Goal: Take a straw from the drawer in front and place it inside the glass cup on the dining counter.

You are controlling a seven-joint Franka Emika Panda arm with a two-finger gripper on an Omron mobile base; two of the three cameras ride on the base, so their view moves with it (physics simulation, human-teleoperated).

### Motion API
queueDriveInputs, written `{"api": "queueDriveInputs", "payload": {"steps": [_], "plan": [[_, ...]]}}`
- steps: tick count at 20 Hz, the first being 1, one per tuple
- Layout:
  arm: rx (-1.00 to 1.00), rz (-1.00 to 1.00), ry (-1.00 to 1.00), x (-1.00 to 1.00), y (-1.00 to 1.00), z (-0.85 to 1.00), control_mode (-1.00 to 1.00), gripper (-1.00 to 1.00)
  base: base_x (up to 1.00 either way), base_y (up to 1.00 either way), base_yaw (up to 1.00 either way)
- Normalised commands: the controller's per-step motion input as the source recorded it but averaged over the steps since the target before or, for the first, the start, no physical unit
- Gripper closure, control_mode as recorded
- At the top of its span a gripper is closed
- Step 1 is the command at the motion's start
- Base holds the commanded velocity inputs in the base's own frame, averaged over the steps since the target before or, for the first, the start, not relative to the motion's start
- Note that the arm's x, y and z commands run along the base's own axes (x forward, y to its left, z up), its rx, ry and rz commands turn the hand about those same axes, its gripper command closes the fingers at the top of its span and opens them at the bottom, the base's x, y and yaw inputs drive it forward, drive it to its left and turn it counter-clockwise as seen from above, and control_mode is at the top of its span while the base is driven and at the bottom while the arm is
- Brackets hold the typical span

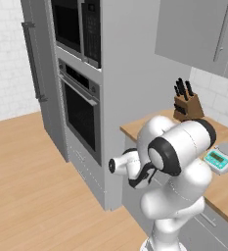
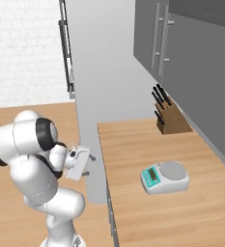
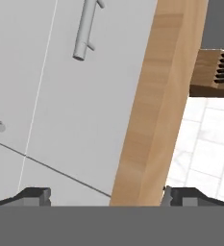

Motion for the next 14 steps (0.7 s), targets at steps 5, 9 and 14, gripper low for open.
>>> {"api": "queueDriveInputs", "payload": {"steps": [5,9,14], "plan": [[-0.03,0.04,-0.03,0.27,0.00,-0.13,-1.00,-1.00,0.00,0.00,0.00],[-0.02,0.03,0.00,0.29,0.00,-0.14,-1.00,-1.00,0.00,0.00,0.00],[-0.02,0.04,0.00,0.40,0.00,-0.24,-1.00,-1.00,0.00,0.00,0.00]]}}
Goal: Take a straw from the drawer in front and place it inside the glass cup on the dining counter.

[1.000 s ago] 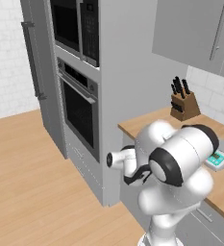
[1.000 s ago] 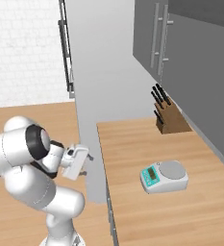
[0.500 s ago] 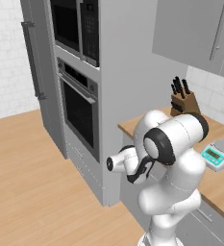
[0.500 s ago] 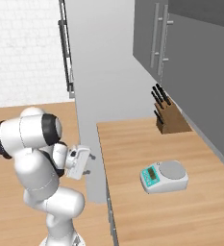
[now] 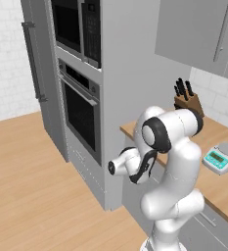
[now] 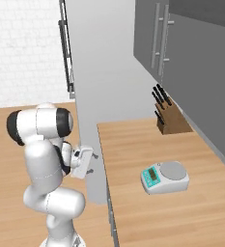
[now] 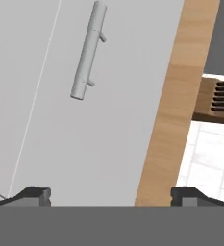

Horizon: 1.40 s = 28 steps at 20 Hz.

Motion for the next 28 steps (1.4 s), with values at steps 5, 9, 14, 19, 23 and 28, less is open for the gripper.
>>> {"api": "queueDriveInputs", "payload": {"steps": [5,9,14,19,23,28], "plan": [[-0.03,0.06,0.00,0.37,0.00,-0.29,-1.00,-1.00,0.00,0.00,0.00],[-0.02,0.05,0.00,0.36,0.00,-0.43,-1.00,-1.00,0.00,0.00,0.00],[-0.03,0.02,0.00,0.37,0.00,-0.45,-1.00,-1.00,0.00,0.00,0.00],[0.00,0.00,0.00,0.48,0.00,-0.30,-1.00,-1.00,0.00,0.00,0.00],[0.00,0.00,0.00,0.43,0.00,-0.24,-1.00,-1.00,0.00,0.00,0.00],[0.00,0.00,0.00,0.31,0.00,-0.20,-1.00,-1.00,0.00,0.00,0.00]]}}
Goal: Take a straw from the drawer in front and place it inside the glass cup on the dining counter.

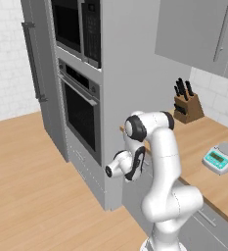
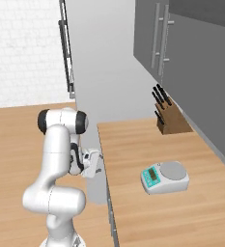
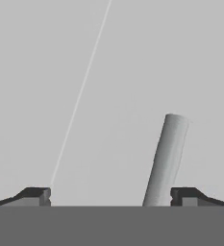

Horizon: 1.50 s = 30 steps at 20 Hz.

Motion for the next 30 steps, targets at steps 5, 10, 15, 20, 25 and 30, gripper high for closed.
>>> {"api": "queueDriveInputs", "payload": {"steps": [5,10,15,20,25,30], "plan": [[0.00,0.00,-0.03,0.12,-0.12,-0.09,-1.00,-1.00,0.00,0.00,0.00],[0.00,0.00,-0.08,0.08,-0.28,-0.03,-1.00,-1.00,0.00,0.00,0.00],[0.00,0.00,-0.14,0.01,-0.25,-0.02,-1.00,-1.00,0.00,0.00,0.00],[0.00,0.00,-0.27,-0.04,-0.19,0.02,-1.00,-1.00,0.00,0.00,0.00],[0.00,0.00,-0.11,0.12,-0.06,-0.01,-1.00,-1.00,0.00,0.00,0.00],[0.00,0.00,-0.01,0.38,-0.08,-0.01,-1.00,-1.00,0.00,0.00,0.00]]}}
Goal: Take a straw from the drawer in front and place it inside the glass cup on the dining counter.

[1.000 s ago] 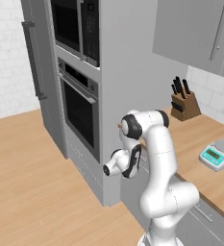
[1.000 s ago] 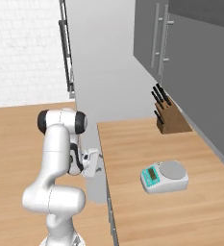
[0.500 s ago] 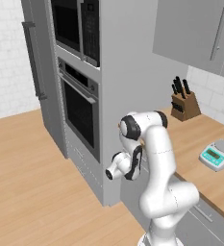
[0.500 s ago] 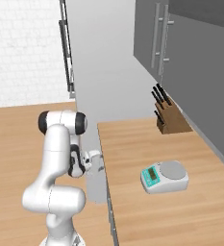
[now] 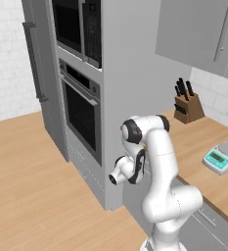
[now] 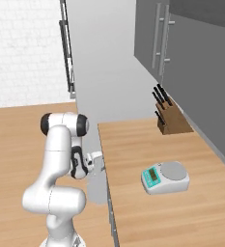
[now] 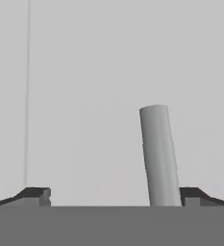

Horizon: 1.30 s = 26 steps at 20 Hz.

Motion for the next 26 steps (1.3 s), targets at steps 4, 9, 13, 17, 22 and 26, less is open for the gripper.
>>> {"api": "queueDriveInputs", "payload": {"steps": [4,9,13,17,22,26], "plan": [[0.01,0.01,0.00,0.51,-0.13,0.00,-1.00,1.00,0.00,0.00,0.00],[0.00,0.01,0.02,0.27,-0.08,-0.07,-1.00,1.00,0.00,0.00,0.00],[0.00,0.00,0.09,0.00,0.00,-0.13,-1.00,1.00,0.00,0.00,0.00],[0.00,0.00,0.00,-0.28,0.20,-0.01,-1.00,1.00,0.00,0.00,0.00],[0.00,0.00,0.00,-0.31,0.51,0.00,-1.00,1.00,0.00,0.00,0.00],[0.00,0.00,0.00,-0.31,0.79,0.00,-1.00,1.00,0.00,0.00,0.00]]}}
